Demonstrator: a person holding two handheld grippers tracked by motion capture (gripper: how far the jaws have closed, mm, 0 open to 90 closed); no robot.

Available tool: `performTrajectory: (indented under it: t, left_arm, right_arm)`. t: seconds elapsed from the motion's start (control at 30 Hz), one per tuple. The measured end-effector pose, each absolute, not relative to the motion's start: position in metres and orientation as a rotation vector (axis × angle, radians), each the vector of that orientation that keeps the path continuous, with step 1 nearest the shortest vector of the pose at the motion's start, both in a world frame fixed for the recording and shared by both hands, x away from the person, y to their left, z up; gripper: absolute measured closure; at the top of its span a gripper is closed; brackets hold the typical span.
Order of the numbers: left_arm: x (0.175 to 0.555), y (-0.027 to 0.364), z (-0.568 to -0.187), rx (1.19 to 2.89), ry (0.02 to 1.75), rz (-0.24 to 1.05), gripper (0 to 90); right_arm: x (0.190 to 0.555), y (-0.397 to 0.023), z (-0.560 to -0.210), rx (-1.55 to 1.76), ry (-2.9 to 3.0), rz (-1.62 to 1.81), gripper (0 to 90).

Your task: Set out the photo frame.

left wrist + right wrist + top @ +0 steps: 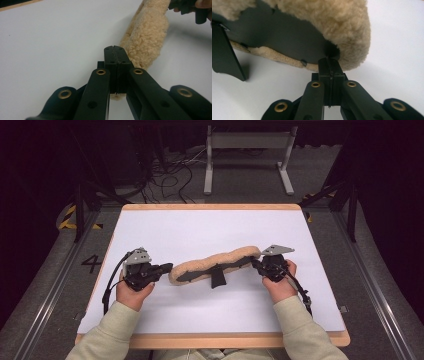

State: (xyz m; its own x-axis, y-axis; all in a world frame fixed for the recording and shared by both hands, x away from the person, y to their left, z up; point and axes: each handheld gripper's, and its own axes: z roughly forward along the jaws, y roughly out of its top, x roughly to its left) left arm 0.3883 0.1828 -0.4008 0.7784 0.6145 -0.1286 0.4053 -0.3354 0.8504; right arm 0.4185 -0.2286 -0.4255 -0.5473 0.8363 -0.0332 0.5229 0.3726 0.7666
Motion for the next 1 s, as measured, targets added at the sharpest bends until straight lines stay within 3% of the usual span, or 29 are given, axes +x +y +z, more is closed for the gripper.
performTrajectory:
  t: [1.0]
  left_arm:
    - [0.378,0.170,-0.403,2.015,0.670,0.221,90.0]
  right_arm:
    - [0.472,-0.209,-0.425,1.268,2.177,1.008,90.0]
